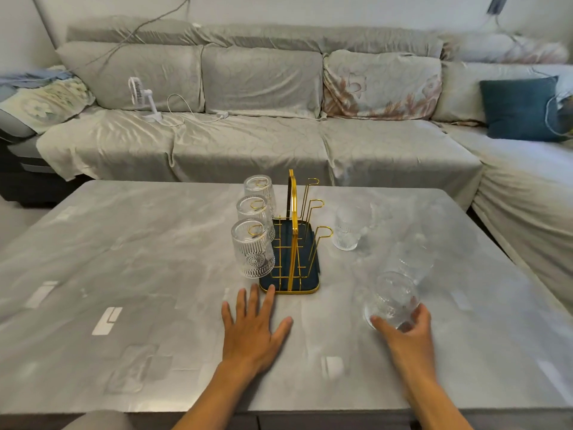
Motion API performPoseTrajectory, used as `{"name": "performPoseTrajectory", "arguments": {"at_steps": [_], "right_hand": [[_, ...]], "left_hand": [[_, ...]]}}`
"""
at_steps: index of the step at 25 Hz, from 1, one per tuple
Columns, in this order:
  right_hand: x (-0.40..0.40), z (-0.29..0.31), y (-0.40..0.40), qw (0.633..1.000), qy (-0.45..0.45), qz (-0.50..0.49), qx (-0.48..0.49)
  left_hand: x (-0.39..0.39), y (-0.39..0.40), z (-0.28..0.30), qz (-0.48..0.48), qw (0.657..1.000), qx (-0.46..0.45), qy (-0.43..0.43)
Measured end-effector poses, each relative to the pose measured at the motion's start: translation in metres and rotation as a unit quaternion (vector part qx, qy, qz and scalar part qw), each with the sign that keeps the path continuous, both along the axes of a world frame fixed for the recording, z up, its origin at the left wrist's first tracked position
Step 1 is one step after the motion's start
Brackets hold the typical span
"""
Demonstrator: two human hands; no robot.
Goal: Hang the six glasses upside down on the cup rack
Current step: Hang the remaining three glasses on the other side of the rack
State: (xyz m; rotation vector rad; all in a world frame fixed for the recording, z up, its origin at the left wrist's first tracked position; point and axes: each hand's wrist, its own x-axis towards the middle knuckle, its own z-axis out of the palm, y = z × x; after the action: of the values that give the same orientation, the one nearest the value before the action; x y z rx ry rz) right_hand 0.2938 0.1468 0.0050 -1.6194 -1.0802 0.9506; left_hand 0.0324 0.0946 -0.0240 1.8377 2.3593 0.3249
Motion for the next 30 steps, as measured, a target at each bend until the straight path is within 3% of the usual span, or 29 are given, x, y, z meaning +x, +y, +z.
{"name": "performPoseTrajectory", "arguments": {"at_steps": [6, 12, 16, 25, 30], "right_hand": [[-0.007, 0.017, 0.017, 0.987, -0.1, 0.093, 0.083], [-0.015, 0.144, 0.042, 0.923, -0.247, 0.2, 0.217], [-0.027, 0.197, 0.063, 0.905, -0.262, 0.245, 0.23], [-0.086, 0.142, 0.092, 0.816, -0.423, 0.307, 0.246], [-0.088, 0.109, 0.099, 0.829, -0.41, 0.316, 0.21]], "left_hand": [[0.0, 0.003, -0.01, 0.015, 1.0, 0.003, -0.002], [-0.001, 0.006, -0.014, 0.004, 1.0, -0.008, 0.027], [-0.001, 0.006, -0.013, 0.001, 1.0, -0.017, 0.024], [-0.002, 0.005, -0.012, -0.011, 0.999, -0.041, 0.024], [-0.002, 0.006, -0.017, -0.005, 0.999, -0.041, 0.035]]}}
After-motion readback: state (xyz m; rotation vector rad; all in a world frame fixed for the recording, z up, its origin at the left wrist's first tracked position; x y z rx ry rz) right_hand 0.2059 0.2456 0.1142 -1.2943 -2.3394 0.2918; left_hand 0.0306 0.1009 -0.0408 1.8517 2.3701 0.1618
